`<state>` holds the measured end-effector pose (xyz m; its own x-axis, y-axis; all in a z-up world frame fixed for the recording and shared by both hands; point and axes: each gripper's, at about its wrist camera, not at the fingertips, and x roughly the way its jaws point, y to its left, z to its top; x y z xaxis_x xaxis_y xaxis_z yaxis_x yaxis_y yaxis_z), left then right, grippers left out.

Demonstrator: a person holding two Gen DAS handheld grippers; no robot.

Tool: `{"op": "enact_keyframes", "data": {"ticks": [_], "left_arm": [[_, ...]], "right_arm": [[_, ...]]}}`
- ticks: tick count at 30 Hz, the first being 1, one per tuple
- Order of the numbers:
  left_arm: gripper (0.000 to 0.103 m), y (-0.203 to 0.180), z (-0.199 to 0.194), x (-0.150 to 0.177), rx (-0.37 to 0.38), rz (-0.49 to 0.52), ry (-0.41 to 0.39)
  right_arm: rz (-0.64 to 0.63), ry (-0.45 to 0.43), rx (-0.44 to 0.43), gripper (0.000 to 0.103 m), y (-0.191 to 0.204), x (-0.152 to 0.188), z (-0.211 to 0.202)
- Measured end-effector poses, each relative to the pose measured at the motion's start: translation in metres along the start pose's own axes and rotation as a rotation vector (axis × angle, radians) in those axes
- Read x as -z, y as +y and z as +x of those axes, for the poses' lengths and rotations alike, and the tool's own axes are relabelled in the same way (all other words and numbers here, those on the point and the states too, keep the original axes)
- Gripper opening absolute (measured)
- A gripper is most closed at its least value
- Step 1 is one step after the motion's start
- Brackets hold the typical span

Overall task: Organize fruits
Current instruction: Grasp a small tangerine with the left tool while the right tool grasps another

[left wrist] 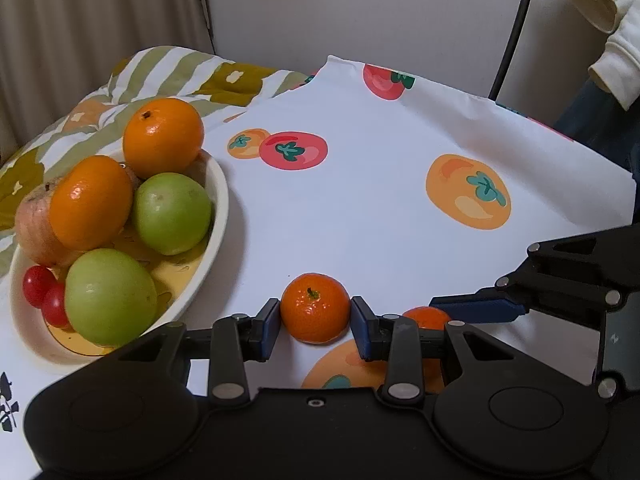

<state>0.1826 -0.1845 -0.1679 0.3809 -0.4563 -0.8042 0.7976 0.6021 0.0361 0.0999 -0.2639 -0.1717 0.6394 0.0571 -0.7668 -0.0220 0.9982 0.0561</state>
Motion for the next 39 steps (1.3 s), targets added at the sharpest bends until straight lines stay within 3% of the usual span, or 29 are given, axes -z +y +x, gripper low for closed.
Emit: {"op": "enact_keyframes", "data": {"ticks": [2,18,39], "left_arm": [[0.041,0.002,-0.001,0.001,-0.008,0.002,0.001],[0.041,0.011,-0.032,0.006,-0.079,-0.028,-0.039],[0.041,0.029,-0.122,-0.004,-0.242,-0.289,-0.167]], "right_arm": [[-0.007,0.0,-0.003,0.055,0.0,-0.001,0.001],[-0.02,-0.012,0.002,0.054,0.006,-0.01,-0.012],[-0.123,-0.093,-0.109,0.054,0.017,-0.07,-0.062]]}}
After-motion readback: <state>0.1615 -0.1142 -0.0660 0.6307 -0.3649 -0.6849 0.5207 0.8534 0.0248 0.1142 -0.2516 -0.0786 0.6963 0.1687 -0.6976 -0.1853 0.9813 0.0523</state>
